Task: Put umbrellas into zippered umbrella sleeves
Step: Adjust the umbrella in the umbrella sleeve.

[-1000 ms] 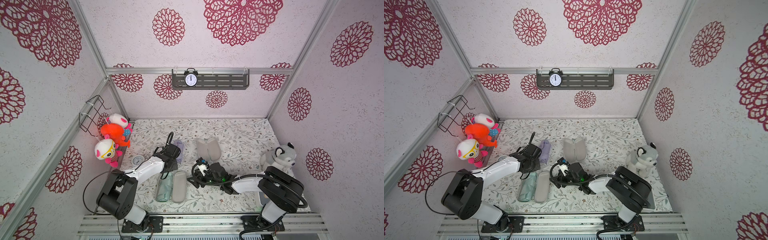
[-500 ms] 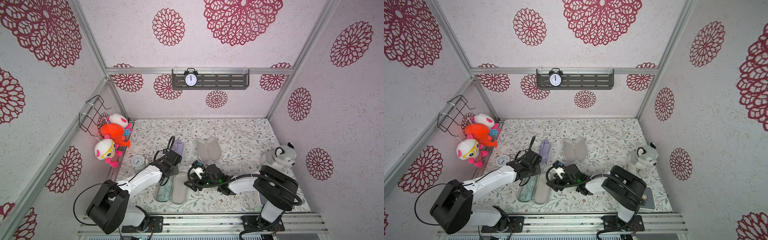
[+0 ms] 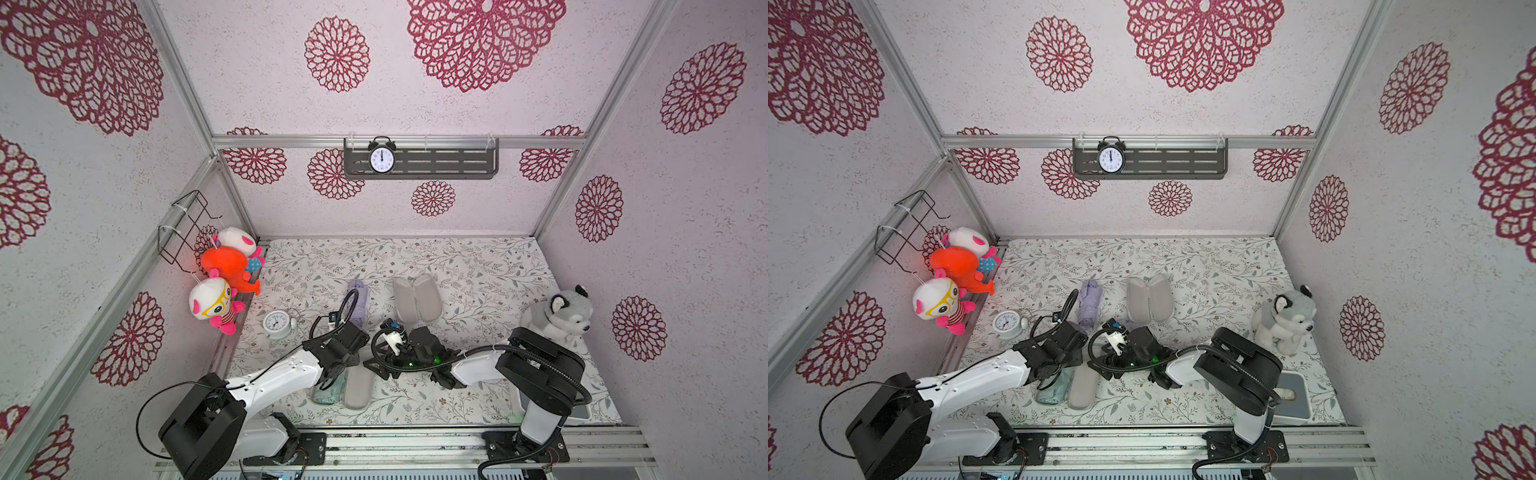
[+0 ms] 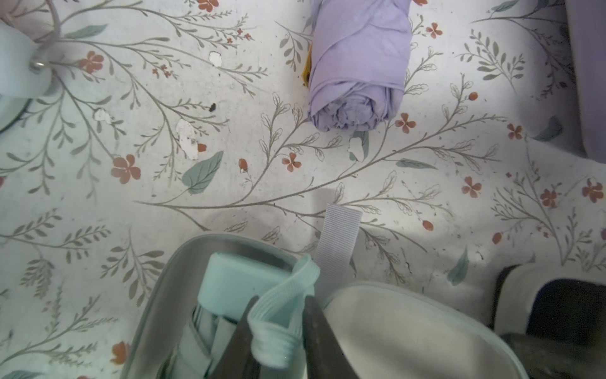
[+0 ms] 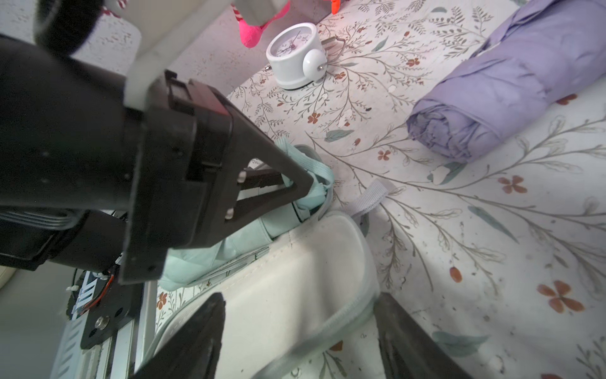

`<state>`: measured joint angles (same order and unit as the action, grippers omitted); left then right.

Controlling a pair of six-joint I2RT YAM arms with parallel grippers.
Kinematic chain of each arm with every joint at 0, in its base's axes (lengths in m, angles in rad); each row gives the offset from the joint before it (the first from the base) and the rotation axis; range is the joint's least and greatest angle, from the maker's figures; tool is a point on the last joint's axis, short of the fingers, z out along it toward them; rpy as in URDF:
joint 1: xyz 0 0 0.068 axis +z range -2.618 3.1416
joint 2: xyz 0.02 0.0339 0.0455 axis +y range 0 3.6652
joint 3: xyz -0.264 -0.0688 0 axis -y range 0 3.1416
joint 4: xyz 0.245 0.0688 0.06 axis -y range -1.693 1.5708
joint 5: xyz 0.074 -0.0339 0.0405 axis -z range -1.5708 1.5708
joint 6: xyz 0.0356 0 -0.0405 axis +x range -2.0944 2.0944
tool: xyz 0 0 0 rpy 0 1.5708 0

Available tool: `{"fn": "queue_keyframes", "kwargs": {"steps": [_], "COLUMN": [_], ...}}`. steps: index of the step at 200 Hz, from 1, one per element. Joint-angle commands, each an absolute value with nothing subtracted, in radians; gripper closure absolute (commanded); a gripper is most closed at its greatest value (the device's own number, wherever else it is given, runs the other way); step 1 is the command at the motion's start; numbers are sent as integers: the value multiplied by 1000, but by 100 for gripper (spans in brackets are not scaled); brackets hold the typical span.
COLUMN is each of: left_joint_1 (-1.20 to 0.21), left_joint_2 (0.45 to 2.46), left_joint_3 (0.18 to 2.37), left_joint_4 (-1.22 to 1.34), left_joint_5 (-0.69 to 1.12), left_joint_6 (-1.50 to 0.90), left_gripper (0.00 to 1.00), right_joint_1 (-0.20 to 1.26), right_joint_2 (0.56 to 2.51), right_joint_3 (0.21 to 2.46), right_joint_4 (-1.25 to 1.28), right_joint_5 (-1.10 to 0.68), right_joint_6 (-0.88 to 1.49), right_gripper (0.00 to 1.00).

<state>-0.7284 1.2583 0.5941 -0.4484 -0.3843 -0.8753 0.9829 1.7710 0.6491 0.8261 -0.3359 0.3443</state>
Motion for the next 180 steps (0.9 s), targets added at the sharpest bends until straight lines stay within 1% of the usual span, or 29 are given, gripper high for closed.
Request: {"fn": "queue_keyframes", "kwargs": {"steps": [1,42,52,61,69,82,84,90,102,115,123,129,136,147,164,180], "left_joint_1": [-737,-751,-751,-751,-751,-750,-749,-748,-732,-693,-633,-584,-533,-478,-399,-363], "left_joint_2": [1192,1066,1042,1022,1006,971,965,944,919,920,937,958,993,1064,1185,1295], "left_joint_3": [548,520,511,495,488,504,508,525,559,590,596,591,596,608,658,684], "left_joint_4": [-446,-526,-554,-554,-564,-597,-604,-621,-620,-590,-547,-475,-423,-364,-338,-273], "left_joint_5": [-325,-290,-287,-259,-248,-281,-294,-333,-386,-447,-420,-343,-285,-250,-191,-82], "left_joint_6": [-929,-985,-1004,-1030,-1040,-1029,-1026,-1019,-982,-947,-928,-894,-878,-840,-790,-778], "left_gripper": [75,73,71,67,67,66,64,56,53,39,36,35,35,36,46,46], "right_joint_1": [988,989,989,988,988,988,988,989,988,988,988,989,989,988,989,989], "right_joint_2": [1767,1752,1752,1753,1753,1748,1748,1746,1744,1745,1743,1742,1737,1727,1704,1687], "right_joint_3": [658,651,652,651,648,638,636,630,620,618,617,615,611,611,613,616], "right_joint_4": [824,816,815,821,828,848,852,864,883,886,886,885,887,865,836,812], "right_joint_5": [-325,-278,-273,-270,-272,-266,-264,-259,-256,-261,-260,-261,-265,-261,-253,-239], "right_joint_6": [363,358,359,364,369,374,376,381,386,388,391,391,390,383,367,352], "right_gripper": [26,26,26,26,26,26,26,25,25,25,25,25,26,26,25,25]}}
